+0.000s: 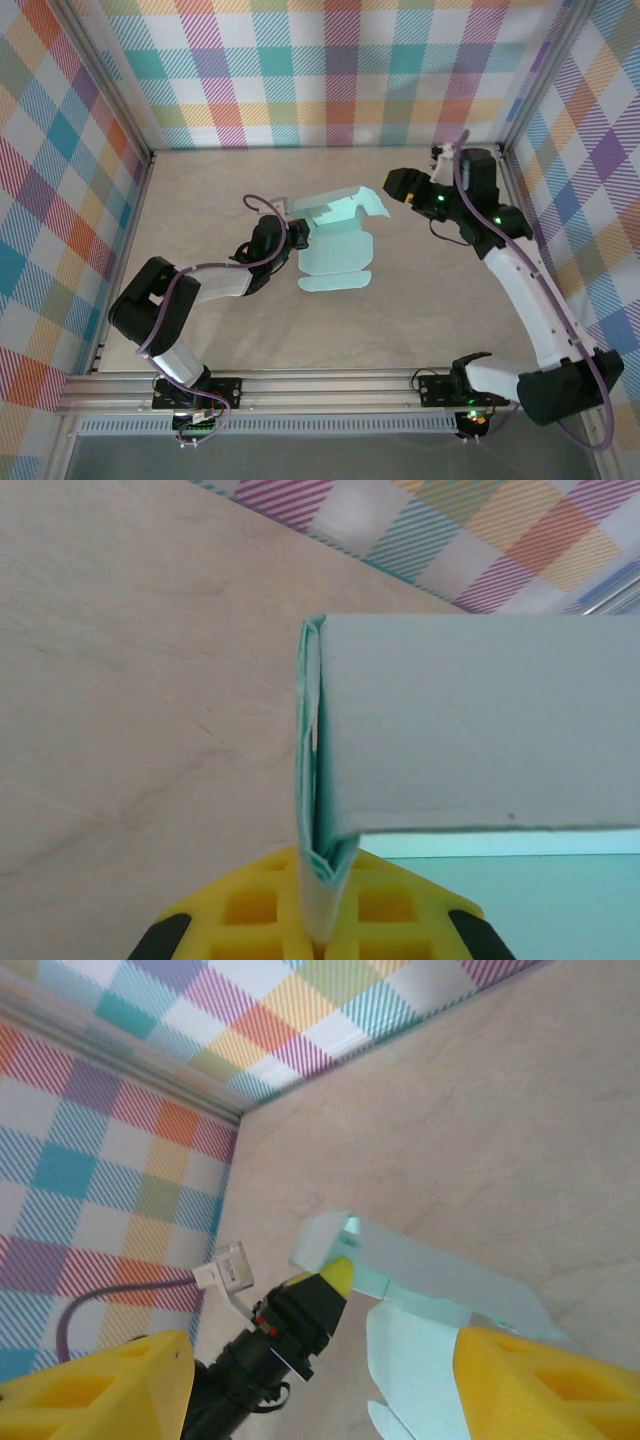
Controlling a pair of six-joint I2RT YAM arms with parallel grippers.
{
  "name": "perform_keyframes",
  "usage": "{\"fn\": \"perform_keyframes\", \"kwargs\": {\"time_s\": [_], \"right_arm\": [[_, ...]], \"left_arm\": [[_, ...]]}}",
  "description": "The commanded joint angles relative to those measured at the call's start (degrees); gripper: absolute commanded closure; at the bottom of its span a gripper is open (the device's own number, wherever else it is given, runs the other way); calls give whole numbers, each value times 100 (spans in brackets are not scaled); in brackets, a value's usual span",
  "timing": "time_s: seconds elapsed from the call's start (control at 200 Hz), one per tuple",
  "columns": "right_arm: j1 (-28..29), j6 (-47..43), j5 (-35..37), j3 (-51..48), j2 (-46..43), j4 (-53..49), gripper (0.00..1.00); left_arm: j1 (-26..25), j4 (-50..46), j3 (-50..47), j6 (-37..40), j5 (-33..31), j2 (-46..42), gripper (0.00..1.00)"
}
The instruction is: Fold the paper box
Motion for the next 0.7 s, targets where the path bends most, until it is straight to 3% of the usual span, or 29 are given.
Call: {"fn": "perform_keyframes", "kwargs": {"time_s": [0.0,0.115,0.39,0.695], "right_arm": [[511,-758,649,818,502,-975,32],[931,-865,1122,1701,1235,-1368,34],[1255,-680,939,3251,2792,-1999,38],[1302,-440,899,2862,3115,-2008,44]], "left_arm": [[28,-168,117,489,-410,-160,100],[26,-165,151,638,-500,-188,100],[33,-175,186,683,-520,-248,100],[43,-147,198,383,-547,-124,100]]}}
